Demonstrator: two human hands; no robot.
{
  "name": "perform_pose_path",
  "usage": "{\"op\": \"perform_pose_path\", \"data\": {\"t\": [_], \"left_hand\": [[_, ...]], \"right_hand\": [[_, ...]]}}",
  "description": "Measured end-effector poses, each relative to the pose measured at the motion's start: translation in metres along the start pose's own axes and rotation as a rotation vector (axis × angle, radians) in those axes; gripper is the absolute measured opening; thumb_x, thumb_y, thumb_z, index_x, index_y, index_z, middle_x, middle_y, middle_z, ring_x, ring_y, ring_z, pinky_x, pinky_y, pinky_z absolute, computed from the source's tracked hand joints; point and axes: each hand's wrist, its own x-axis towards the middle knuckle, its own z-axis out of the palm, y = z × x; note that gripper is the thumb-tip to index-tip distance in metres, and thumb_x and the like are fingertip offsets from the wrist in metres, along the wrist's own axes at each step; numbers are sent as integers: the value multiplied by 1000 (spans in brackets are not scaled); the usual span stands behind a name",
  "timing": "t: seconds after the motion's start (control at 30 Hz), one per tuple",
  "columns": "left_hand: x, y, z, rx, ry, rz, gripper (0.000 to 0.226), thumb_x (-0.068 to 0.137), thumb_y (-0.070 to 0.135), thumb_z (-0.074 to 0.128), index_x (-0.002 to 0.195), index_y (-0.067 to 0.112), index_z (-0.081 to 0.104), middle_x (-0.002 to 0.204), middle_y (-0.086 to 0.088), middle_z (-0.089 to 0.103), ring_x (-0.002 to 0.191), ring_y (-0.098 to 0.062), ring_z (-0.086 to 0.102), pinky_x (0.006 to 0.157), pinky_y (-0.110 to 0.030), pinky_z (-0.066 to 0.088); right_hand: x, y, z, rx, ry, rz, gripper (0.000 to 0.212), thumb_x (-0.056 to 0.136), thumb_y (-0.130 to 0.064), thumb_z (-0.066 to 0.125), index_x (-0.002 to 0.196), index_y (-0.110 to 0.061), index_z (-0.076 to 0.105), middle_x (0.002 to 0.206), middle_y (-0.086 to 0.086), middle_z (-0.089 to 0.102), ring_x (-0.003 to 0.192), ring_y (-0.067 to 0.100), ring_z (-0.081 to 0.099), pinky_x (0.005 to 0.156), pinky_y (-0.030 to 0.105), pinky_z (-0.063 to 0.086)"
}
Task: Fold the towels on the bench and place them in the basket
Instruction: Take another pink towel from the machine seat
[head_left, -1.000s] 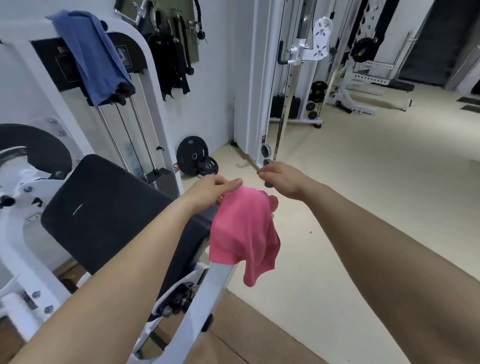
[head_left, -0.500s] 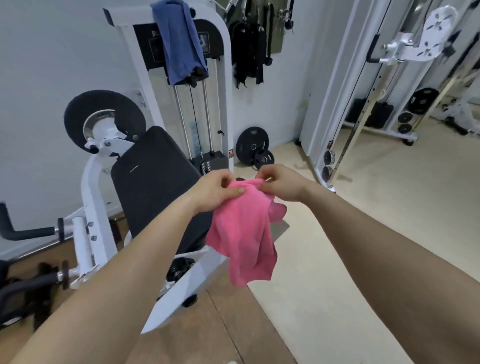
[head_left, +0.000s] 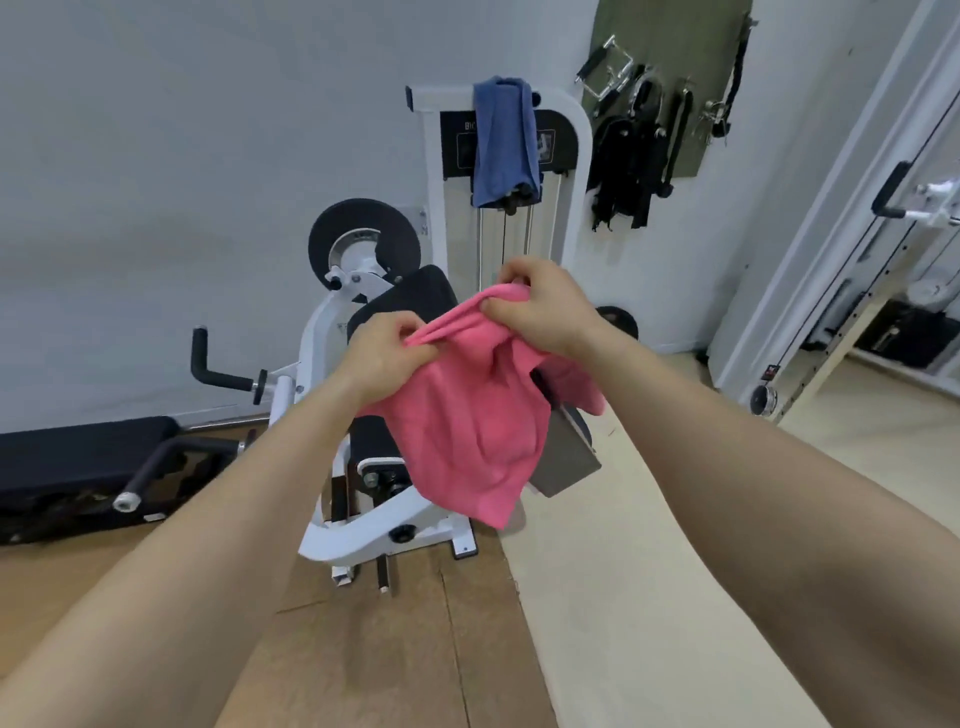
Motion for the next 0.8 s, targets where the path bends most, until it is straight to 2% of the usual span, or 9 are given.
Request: {"op": "perform_pose_path", "data": {"t": [0.1, 0.17, 0.23, 0.4, 0.53, 0.67, 0.8], "left_hand": [[-20, -14, -47, -17, 214, -51, 17, 83, 12, 65, 79, 29, 65, 71, 10, 62, 66, -4, 54, 58, -18, 39], [-33, -27, -77, -4, 297, -76, 20, 82, 12, 65, 78, 31, 64, 71, 7, 64, 65, -7, 56, 59, -20, 41], [-47, -40, -105, 9, 377, -87, 18, 82, 14, 65, 77, 31, 65, 69, 8, 65, 65, -9, 56, 60, -23, 42], [-88, -80, -176, 9, 576, -182, 11, 82, 17, 63, 81, 27, 68, 68, 9, 63, 66, -12, 57, 60, -27, 44], [-142, -138, -230, 99, 567, -321, 13, 82, 22, 63, 72, 29, 63, 71, 7, 64, 74, -21, 60, 63, -32, 46], [-199, -194, -266, 173, 438, -466, 16, 81, 28, 66, 67, 23, 60, 64, 5, 60, 67, -18, 56, 57, -30, 41], [-249, -241, -291, 130, 338, -543, 23, 75, 42, 76, 71, 22, 64, 66, 7, 63, 69, -14, 61, 58, -28, 43]], "right_hand": [[3, -31, 15, 34, -99, -61, 16, 84, -31, 72, 76, -27, 59, 67, -13, 48, 64, 4, 46, 58, 26, 36], [5, -52, 34, 23, -202, -114, 13, 87, -31, 71, 81, -21, 64, 66, -10, 47, 63, 6, 44, 59, 26, 34], [8, -78, 58, 17, -277, -152, 20, 90, -34, 68, 77, -20, 62, 68, -6, 50, 64, 10, 45, 60, 28, 35], [14, -155, 120, 133, -305, -212, 37, 95, -37, 63, 66, -19, 47, 66, -6, 45, 59, 8, 41, 56, 26, 31], [8, -226, 182, 116, -409, -276, 43, 97, -37, 61, 63, -16, 45, 62, 0, 44, 58, 14, 41, 57, 34, 30], [-9, -276, 254, 25, -606, -301, 46, 98, -40, 58, 60, -17, 45, 58, 0, 42, 52, 14, 40, 51, 31, 28], [-27, -310, 323, -9, -702, -283, 45, 95, -38, 62, 59, -19, 44, 57, -2, 43, 53, 14, 41, 53, 31, 30]]}}
